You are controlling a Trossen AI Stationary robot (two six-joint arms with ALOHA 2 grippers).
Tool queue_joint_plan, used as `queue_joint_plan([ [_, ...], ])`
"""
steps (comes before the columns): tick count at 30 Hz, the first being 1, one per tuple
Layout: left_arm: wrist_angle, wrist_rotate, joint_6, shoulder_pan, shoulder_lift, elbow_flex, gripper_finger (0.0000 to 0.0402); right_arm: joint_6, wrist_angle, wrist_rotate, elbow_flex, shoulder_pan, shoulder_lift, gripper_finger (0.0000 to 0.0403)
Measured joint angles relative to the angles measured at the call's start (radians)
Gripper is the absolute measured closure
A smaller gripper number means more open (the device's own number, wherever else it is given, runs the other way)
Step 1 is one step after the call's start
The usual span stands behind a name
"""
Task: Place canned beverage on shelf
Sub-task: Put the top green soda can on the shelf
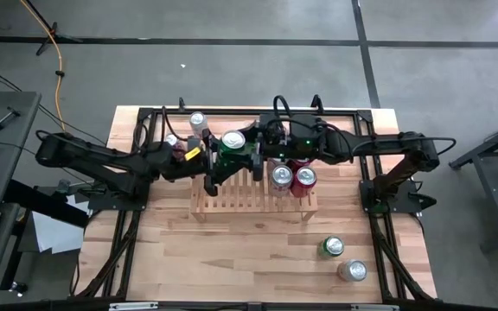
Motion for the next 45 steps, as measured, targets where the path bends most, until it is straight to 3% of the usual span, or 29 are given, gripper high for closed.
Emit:
queue_joint_plan([
  [2,-0.048,0.019,0.013,0.000,-0.016,0.001,0.0121,-0.017,-0.035,-0.006,0.000,0.000,-0.011,0.0113],
  [6,-0.200,-0.024,0.026,0.000,-0.106,0.001,0.0033,-0.043,-0.175,0.025,-0.004,0.000,-0.062,0.0113],
  [8,-0.291,-0.058,0.003,0.000,-0.166,0.003,0.0019,-0.054,-0.184,0.072,0.005,0.003,-0.077,0.0113],
  [12,-0.414,-0.103,-0.060,0.000,-0.271,-0.002,0.0043,-0.064,-0.304,0.150,-0.003,0.013,-0.064,0.0113],
  [17,-0.431,-0.140,-0.071,0.000,-0.378,0.001,0.0054,-0.061,-0.274,0.169,0.002,0.029,-0.028,0.0113],
  [21,-0.441,-0.147,-0.071,0.000,-0.420,0.000,0.0054,-0.064,-0.307,0.262,-0.002,0.038,0.041,0.0113],
  [34,-0.488,-0.149,-0.072,0.000,-0.406,-0.001,0.0053,0.100,-0.383,0.318,0.001,0.039,0.132,0.0113],
  [45,-0.485,-0.152,-0.072,0.000,-0.405,-0.001,0.0053,0.120,-0.397,0.319,0.000,0.039,0.143,0.0113],
])
